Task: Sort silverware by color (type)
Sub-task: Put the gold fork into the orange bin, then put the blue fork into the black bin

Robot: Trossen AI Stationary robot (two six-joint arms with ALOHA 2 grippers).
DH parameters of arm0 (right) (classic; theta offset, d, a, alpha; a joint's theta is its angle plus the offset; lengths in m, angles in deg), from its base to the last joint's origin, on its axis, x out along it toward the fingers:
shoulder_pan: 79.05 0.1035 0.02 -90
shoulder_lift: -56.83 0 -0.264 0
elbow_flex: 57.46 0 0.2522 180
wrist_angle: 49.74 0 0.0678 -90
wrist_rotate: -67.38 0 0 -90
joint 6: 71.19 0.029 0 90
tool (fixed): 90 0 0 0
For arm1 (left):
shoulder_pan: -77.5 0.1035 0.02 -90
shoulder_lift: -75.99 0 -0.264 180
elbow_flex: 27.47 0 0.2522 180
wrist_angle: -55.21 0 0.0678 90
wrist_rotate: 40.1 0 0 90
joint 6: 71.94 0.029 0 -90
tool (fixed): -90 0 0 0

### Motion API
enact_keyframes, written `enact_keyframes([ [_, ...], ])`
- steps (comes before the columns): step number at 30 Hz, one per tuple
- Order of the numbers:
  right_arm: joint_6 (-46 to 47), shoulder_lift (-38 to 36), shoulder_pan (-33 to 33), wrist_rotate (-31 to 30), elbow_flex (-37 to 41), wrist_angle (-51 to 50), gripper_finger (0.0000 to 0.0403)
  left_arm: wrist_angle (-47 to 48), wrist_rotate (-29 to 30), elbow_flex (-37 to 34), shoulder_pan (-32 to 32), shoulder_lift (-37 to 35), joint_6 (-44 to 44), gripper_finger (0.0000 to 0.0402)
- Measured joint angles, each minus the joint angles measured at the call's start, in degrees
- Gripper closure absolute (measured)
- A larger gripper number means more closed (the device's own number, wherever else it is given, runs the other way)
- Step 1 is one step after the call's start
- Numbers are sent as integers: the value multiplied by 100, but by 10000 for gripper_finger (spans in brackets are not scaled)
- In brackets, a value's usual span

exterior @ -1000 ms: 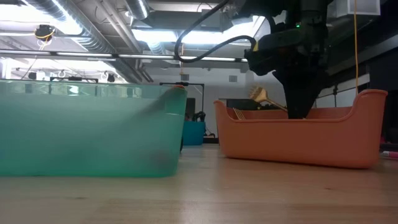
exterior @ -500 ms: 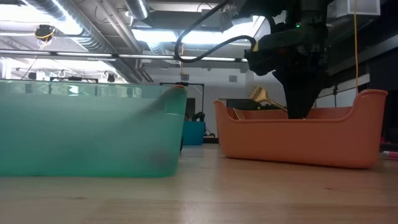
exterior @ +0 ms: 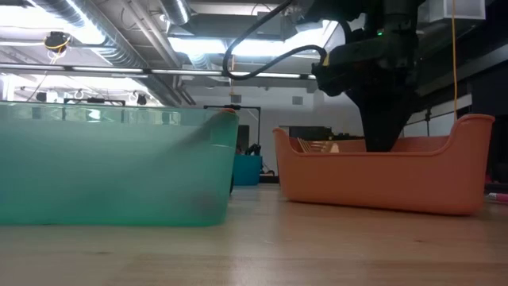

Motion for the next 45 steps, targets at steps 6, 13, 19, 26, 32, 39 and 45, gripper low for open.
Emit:
enact_keyframes([
  [6, 2, 0, 0, -195, 0, 1, 286, 0, 0, 0, 1, 0, 0, 310],
  [13, 2, 0, 0, -208, 0, 2, 287, 0, 0, 0, -19, 0, -6, 310],
  [19, 2, 0, 7, -212, 0, 0, 287, 0, 0, 0, -210, 0, -9, 310],
  [26, 1, 0, 7, -214, 0, 2, 287, 2, 0, 0, -558, 0, -178, 310],
  [32, -1, 0, 7, -211, 0, 1, 287, 408, -1, 0, -826, -2, -902, 310],
  [39, 1, 0, 7, -201, 0, 2, 287, 1840, -916, 0, -1089, -2, -2953, 310],
  [45, -1, 0, 7, -199, 0, 2, 287, 2909, -2446, 0, -1230, -2, -4955, 310],
])
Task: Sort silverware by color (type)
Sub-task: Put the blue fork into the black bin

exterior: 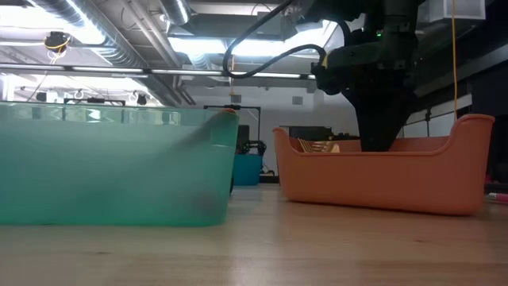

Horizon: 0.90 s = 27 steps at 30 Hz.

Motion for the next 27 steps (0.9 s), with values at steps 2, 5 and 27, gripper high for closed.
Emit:
enact_keyframes([
  [2, 0, 0, 0, 1, 0, 2, 287, 420, -292, 0, -48, 0, -622, 310],
  [5, 2, 0, 0, 2, 0, 1, 287, 1012, -557, 0, -67, 0, -1421, 310],
  [27, -329, 0, 7, 241, -971, -208, 288, 2450, -736, 0, -61, 252, -3146, 310],
])
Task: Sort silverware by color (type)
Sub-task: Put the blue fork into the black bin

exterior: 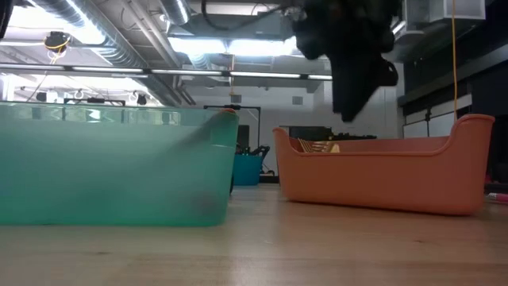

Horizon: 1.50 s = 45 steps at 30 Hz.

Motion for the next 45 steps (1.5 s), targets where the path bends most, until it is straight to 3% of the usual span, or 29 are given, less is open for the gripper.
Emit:
enact_keyframes([
  [4, -141, 1, 0, -87, -369, -155, 288, -104, -376, 0, 31, 412, -128, 310],
  [15, -447, 2, 320, -738, -1160, 12, 288, -424, -562, 0, 184, 1117, -283, 310],
  [39, -593, 2, 874, -802, -1206, 534, 288, -541, -822, 20, 483, 1373, -311, 310],
  [45, -595, 2, 868, -895, -1206, 534, 288, -472, -896, 15, 483, 1381, -419, 328],
])
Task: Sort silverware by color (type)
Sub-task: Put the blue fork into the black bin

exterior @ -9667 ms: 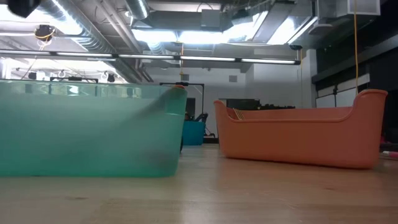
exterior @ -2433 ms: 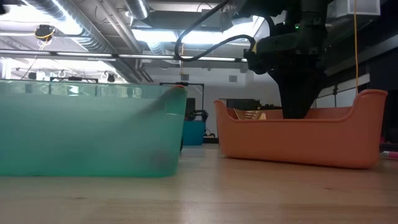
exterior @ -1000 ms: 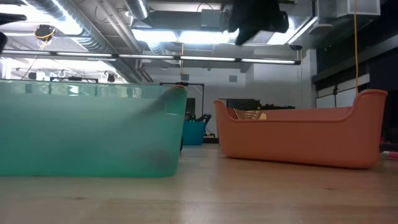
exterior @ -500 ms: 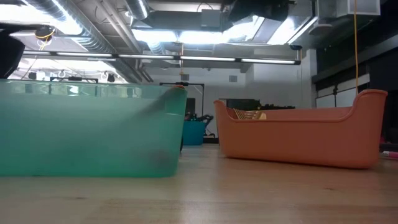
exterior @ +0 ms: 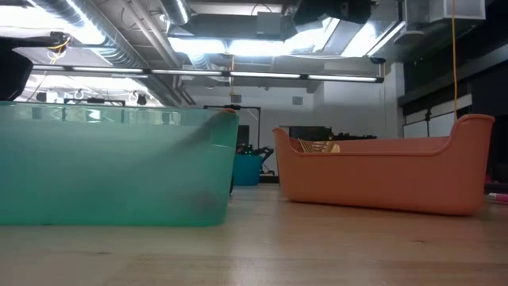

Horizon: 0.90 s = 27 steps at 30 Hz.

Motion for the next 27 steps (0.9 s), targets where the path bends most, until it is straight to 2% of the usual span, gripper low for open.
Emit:
enact_keyframes([
  [13, -4, 0, 0, 7, 0, -2, 288, 275, -98, -4, 0, 11, -33, 395],
  [22, -27, 0, 0, 9, 0, -8, 288, 310, -107, -7, -2, 3, 15, 396],
  [27, -160, 0, 37, 46, 2, -36, 288, 330, -136, -24, -2, -149, 351, 397],
])
